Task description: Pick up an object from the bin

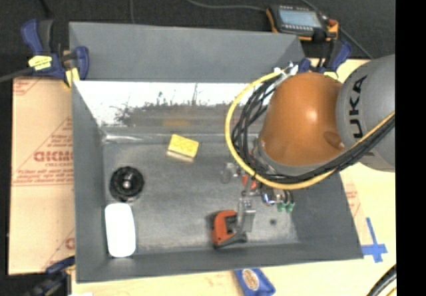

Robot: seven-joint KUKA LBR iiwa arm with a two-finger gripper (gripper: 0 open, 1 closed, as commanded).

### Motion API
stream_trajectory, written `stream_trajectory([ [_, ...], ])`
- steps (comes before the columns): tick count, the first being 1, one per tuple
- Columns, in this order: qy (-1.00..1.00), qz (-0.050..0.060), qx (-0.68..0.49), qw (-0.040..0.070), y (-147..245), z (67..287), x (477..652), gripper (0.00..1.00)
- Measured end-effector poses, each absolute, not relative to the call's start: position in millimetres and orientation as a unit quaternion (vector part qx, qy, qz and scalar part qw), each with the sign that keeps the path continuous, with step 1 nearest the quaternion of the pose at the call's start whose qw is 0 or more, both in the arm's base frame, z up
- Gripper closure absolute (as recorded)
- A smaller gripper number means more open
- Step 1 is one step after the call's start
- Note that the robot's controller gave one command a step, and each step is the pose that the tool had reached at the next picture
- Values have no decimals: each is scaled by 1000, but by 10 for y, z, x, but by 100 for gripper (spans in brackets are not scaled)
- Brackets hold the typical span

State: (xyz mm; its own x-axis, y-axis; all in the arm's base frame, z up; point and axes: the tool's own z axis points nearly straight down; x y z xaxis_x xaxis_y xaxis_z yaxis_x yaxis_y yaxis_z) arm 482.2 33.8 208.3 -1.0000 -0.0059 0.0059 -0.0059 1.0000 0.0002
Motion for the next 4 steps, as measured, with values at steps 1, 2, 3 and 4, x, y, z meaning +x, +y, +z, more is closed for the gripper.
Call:
stream_trajectory([
  [1,-1000,0,2,-1,337,2122,4840,0],
  [2,-989,0,151,-3,299,1814,4959,0],
  [3,-975,0,220,-1,220,1487,4880,0],
  [4,-932,0,362,-2,216,1359,4990,0],
])
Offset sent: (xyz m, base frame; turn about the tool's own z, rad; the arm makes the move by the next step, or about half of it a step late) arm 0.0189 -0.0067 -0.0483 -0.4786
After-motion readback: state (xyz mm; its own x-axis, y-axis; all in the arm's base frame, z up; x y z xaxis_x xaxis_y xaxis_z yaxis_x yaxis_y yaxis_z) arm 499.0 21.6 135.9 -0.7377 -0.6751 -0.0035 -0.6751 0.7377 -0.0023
